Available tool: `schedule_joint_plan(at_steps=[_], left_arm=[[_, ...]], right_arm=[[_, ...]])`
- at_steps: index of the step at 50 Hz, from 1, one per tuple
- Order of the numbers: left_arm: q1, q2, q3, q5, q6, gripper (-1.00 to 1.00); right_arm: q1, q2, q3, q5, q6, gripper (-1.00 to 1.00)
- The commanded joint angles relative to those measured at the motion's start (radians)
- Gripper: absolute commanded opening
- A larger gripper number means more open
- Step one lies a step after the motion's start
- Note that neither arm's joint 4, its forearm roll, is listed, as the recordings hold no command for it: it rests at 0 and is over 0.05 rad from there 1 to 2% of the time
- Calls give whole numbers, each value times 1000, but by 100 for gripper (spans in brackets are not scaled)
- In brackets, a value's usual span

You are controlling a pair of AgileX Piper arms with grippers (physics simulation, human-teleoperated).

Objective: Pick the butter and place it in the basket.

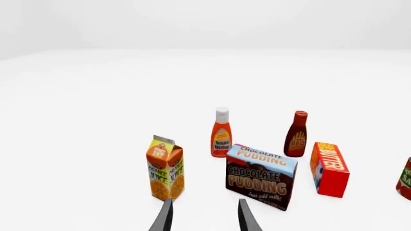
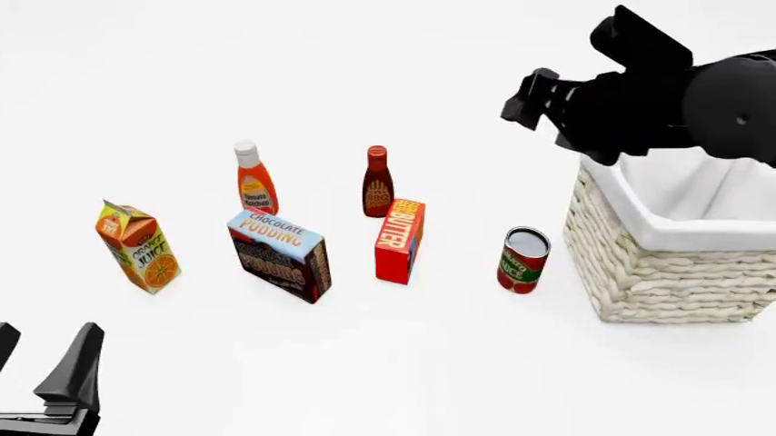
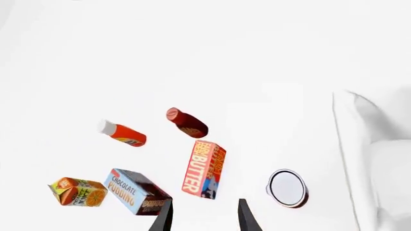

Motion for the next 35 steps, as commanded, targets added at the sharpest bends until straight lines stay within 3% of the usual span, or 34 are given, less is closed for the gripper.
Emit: schedule_joint_plan(at_steps=[1, 14, 35], left_arm=[[0, 0, 0, 0, 0, 100], [0, 0, 0, 0, 0, 100], [0, 0, 0, 0, 0, 100]], right_arm=[[-9, 64, -19, -17, 50, 100], [-12, 139, -76, -8, 98, 100], [-9, 248, -179, 12, 128, 100]])
